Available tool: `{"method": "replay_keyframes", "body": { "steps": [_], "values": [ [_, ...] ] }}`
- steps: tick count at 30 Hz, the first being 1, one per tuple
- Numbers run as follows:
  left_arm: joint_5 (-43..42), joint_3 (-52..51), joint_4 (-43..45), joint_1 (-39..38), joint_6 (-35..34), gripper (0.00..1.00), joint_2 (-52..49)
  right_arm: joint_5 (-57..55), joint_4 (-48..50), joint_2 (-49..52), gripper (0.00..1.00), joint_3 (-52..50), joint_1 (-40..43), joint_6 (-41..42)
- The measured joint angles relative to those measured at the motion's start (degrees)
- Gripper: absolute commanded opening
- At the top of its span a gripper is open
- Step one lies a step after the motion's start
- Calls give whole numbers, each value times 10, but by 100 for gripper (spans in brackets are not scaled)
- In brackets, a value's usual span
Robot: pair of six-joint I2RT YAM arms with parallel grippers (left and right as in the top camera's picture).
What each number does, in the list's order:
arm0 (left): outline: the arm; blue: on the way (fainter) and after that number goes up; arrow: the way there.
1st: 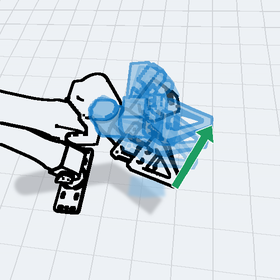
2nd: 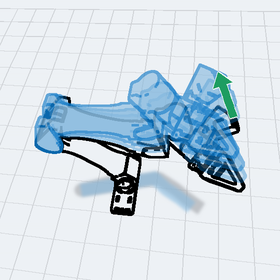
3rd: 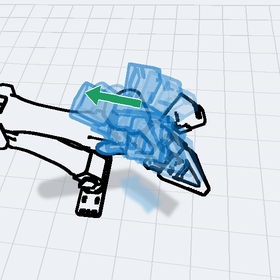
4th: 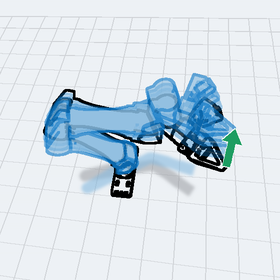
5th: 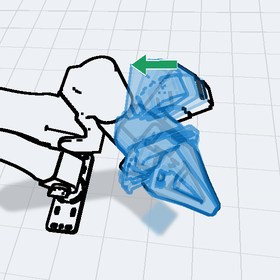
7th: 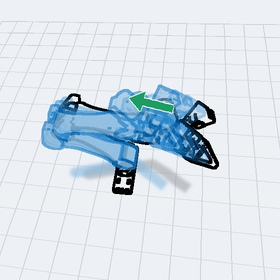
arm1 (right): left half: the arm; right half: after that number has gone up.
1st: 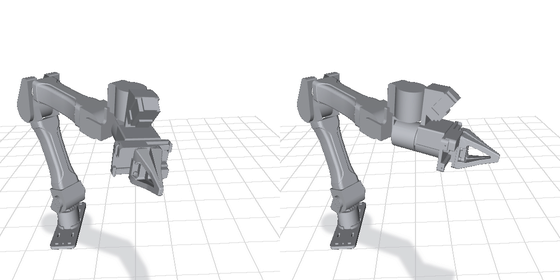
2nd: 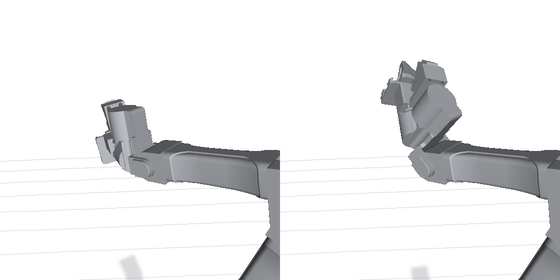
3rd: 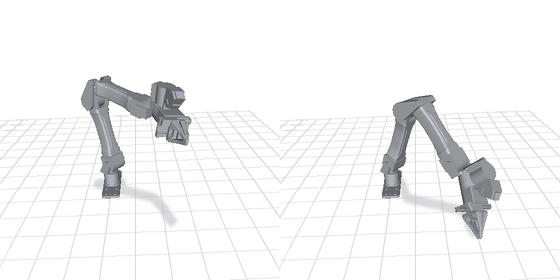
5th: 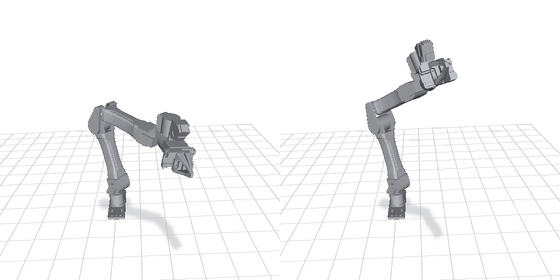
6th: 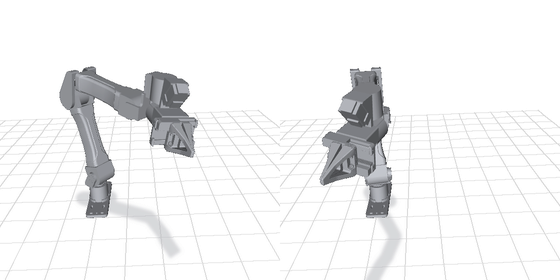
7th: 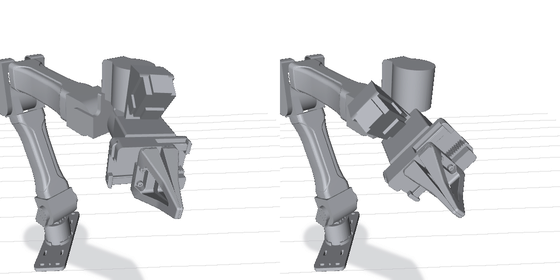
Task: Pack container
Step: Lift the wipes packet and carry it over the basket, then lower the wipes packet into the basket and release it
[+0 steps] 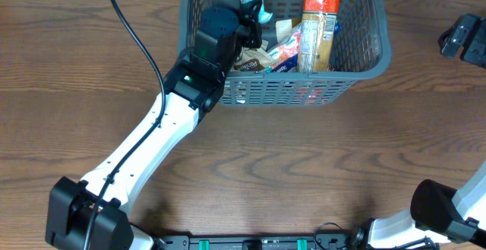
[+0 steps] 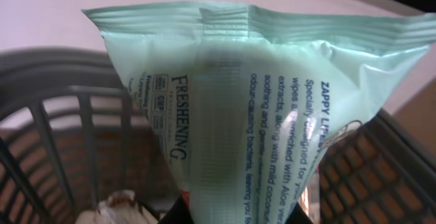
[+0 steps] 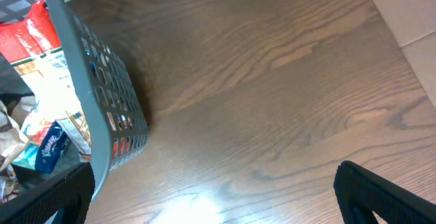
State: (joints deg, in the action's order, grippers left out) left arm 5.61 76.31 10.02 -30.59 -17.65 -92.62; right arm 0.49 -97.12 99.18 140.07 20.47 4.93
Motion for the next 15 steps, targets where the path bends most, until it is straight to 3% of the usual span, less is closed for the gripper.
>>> {"method": "replay_keyframes", "body": {
  "steps": [7,15],
  "values": [
    [44,7,16,0,25,6,-12,0,0,0,99,0,0,0],
    [56,9,-40,0,34,6,-51,0,0,0,99,0,0,0]
  ]
}}
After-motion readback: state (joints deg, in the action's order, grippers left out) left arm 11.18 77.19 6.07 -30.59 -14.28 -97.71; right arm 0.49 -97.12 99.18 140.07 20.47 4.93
